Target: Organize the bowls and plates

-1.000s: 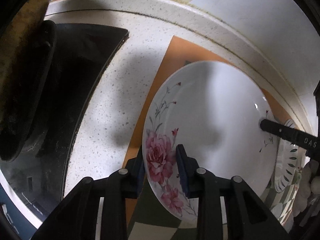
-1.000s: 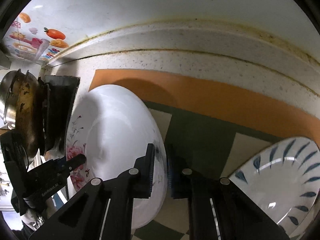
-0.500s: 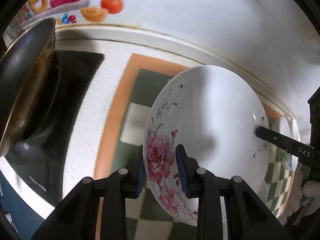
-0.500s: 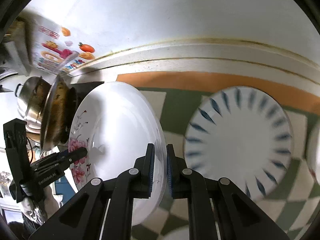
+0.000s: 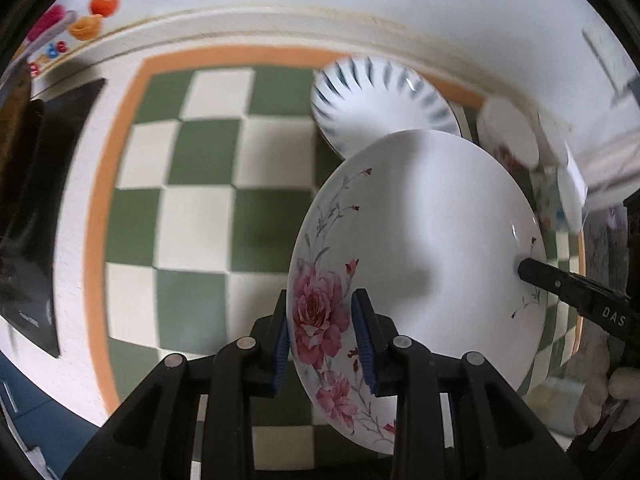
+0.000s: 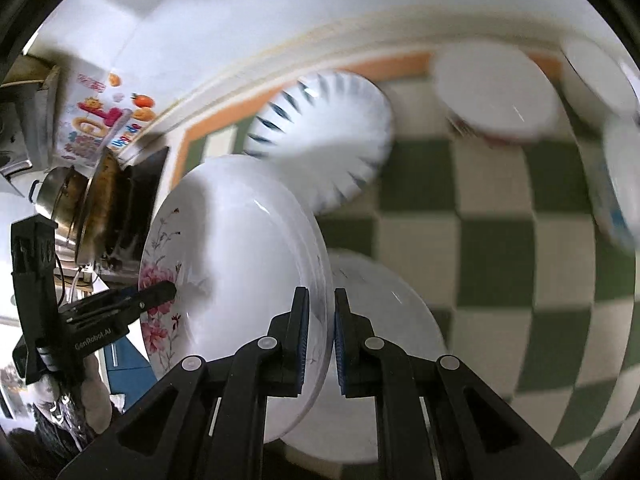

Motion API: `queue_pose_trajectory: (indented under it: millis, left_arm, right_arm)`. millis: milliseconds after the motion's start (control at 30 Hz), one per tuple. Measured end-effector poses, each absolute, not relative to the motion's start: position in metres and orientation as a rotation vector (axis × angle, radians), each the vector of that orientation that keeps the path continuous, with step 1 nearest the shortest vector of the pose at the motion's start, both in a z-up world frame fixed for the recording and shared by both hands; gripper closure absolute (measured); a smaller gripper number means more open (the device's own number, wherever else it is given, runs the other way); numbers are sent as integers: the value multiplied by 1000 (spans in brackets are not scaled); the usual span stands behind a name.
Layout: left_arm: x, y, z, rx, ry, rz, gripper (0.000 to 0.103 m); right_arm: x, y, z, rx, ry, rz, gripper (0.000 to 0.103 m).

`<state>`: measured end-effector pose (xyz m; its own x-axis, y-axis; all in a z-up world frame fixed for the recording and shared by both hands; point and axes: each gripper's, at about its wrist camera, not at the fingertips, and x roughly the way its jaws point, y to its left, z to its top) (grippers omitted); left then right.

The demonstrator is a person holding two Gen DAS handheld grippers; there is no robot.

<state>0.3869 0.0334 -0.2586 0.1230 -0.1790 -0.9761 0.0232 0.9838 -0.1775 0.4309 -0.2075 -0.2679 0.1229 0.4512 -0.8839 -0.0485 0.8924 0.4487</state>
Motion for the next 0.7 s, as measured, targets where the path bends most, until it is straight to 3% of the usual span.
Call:
queue_pose_trajectory:
  millis: [333,700]
  left_arm:
    - [376,-11,-295,-25,1529,-149,76]
    - [376,-21,-312,60,1542,-90,76]
  right_arm:
    - [380,-255,-319,402,1467,327,90]
    - [375,-254,-338,383,1504,347,90]
